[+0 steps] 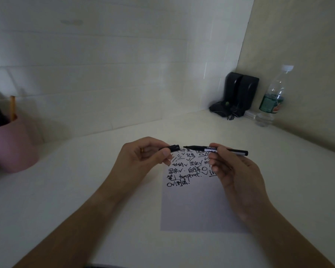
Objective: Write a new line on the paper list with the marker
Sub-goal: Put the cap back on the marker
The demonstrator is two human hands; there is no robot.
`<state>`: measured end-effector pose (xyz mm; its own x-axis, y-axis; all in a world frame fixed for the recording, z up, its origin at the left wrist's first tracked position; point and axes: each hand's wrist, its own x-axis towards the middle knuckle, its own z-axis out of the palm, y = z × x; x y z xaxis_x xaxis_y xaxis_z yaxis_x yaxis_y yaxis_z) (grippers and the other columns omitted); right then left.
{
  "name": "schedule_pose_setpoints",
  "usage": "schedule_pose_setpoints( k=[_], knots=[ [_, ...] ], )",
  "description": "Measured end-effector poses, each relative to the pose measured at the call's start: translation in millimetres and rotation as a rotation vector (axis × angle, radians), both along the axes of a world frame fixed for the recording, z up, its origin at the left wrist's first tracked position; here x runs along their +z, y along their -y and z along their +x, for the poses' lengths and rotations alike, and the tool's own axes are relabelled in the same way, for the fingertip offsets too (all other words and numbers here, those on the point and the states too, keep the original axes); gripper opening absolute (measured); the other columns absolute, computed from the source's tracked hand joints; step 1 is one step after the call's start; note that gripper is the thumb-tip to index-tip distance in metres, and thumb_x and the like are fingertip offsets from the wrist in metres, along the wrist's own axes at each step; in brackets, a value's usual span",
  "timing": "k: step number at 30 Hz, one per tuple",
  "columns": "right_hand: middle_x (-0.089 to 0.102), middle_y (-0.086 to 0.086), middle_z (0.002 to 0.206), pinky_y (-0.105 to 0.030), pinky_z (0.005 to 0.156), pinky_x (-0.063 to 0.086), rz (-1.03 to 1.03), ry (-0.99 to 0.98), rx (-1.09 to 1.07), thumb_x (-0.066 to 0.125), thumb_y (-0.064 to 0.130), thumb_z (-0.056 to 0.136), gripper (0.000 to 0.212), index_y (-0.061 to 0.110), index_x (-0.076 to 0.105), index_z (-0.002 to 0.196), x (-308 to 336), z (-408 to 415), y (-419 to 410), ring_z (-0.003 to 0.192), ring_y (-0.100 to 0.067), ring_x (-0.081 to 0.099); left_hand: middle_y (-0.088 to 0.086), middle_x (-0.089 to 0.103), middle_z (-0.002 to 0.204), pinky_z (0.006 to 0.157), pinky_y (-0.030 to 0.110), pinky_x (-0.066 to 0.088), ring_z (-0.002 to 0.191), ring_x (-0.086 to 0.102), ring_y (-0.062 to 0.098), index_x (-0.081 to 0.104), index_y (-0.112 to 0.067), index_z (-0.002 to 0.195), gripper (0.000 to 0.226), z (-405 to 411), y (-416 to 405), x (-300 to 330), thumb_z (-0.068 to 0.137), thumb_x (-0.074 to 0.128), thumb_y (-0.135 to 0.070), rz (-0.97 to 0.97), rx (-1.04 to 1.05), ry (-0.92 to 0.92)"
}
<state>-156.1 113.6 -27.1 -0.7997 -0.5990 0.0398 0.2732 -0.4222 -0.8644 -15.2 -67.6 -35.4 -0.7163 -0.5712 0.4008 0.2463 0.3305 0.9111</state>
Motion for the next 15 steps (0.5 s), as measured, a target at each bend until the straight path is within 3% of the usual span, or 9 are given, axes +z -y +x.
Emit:
schedule_pose_setpoints(
  k=[10,15],
  knots=[
    [0.078,-0.007,0.071,-0.017,0.061,0.056,0.004,-0.037,0.030,0.062,0.006,0.094,0.018,0.000,0.078,0.099,-1.6,2.5,1.3,0.063,-0.012,0.070,0.013,0.082,0.086,0.080,0.026,0.059,0.078,0.079,0.024,0.079,-0.004,0.099,0.022,-0.2,-0.4,-0.8,0.086,0.077,-0.021,0.015,-0.028,0.016],
    [0.078,-0.006,0.075,-0.018,0.064,0.056,0.041,-0.052,0.090,0.070,0.016,0.081,0.019,0.007,0.083,0.091,-2.9,4.7,2.1,0.067,-0.012,0.070,0.017,0.081,0.087,0.081,0.026,0.058,0.078,0.078,0.023,0.079,-0.001,0.100,0.024,-0.3,-1.7,-0.9,0.084,0.078,-0.019,0.017,-0.061,0.023]
  ],
)
